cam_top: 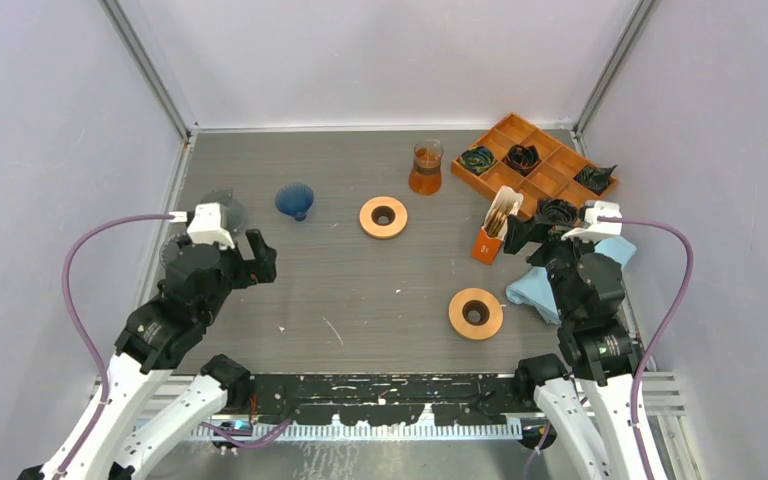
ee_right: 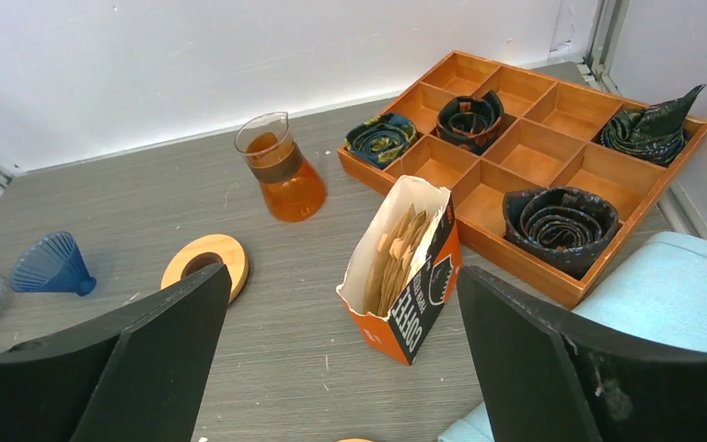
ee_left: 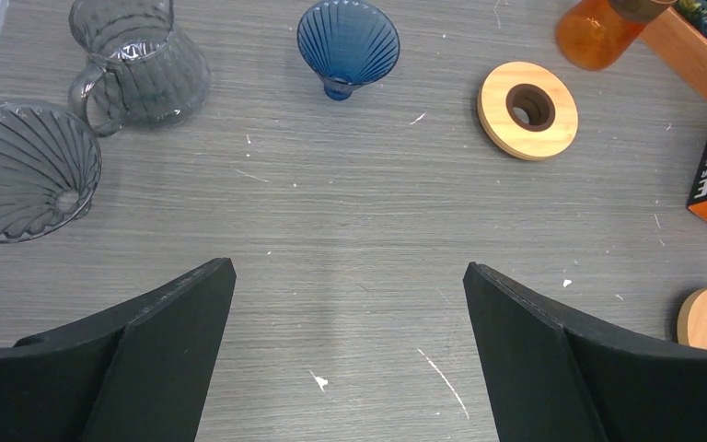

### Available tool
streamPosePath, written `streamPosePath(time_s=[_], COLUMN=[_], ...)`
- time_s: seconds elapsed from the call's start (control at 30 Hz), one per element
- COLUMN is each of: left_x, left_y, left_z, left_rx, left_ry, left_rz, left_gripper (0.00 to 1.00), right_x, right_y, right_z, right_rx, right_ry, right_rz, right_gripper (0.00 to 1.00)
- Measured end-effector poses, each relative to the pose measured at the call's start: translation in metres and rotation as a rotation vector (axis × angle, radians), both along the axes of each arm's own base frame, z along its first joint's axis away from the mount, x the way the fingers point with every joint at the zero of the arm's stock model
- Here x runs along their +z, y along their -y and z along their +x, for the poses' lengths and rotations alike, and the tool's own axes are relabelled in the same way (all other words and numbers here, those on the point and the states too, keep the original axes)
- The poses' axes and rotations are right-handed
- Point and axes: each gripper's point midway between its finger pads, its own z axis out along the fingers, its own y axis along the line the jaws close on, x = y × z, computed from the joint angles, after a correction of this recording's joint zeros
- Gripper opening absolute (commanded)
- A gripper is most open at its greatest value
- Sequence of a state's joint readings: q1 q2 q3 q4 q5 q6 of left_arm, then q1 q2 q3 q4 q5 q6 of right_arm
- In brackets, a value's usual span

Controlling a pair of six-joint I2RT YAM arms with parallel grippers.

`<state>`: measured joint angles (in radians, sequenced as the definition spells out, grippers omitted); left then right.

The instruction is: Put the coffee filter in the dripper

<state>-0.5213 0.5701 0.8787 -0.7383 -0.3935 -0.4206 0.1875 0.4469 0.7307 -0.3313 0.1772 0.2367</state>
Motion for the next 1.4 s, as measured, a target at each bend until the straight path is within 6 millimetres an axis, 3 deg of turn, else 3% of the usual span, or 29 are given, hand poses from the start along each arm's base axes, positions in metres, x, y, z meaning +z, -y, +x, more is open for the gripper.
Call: streamPosePath(time_s=[0.53, 0.73, 0.87, 1.17, 1.4], left_x=[-0.021, -0.031, -0.036, -0.031, -0.032], left_y=[0.004, 0.003, -0.01, -0.064, -0.095], left_z=[0.022, 0.039, 0.056, 0.101, 0.139], left_rx=[0.048, 0.087, 0.152, 0.342, 0.415], left_ry=[-0.109, -0.169, -0.193, -0.211, -0.239], left_rz=[0.072, 0.11, 0.097, 0.023, 0.031], left_gripper=[0.99, 0.99, 0.99, 0.99, 0.97], right_x=[0.005, -0.007, -0.016, -0.03, -0.026], right_y=[0.0, -0.003, -0.007, -0.015, -0.018], right_z=[-0.005, -0.005, -0.004, -0.004, -0.008], right_rx=[0.008, 0.024, 0.046, 0.102, 0.119], right_ry=[0.027, 0.008, -0.011, -0.031, -0.004], right_rz=[0.003, -0.004, -0.015, -0.042, -0.056], right_gripper=[1.0, 1.0, 1.0, 1.0, 1.0])
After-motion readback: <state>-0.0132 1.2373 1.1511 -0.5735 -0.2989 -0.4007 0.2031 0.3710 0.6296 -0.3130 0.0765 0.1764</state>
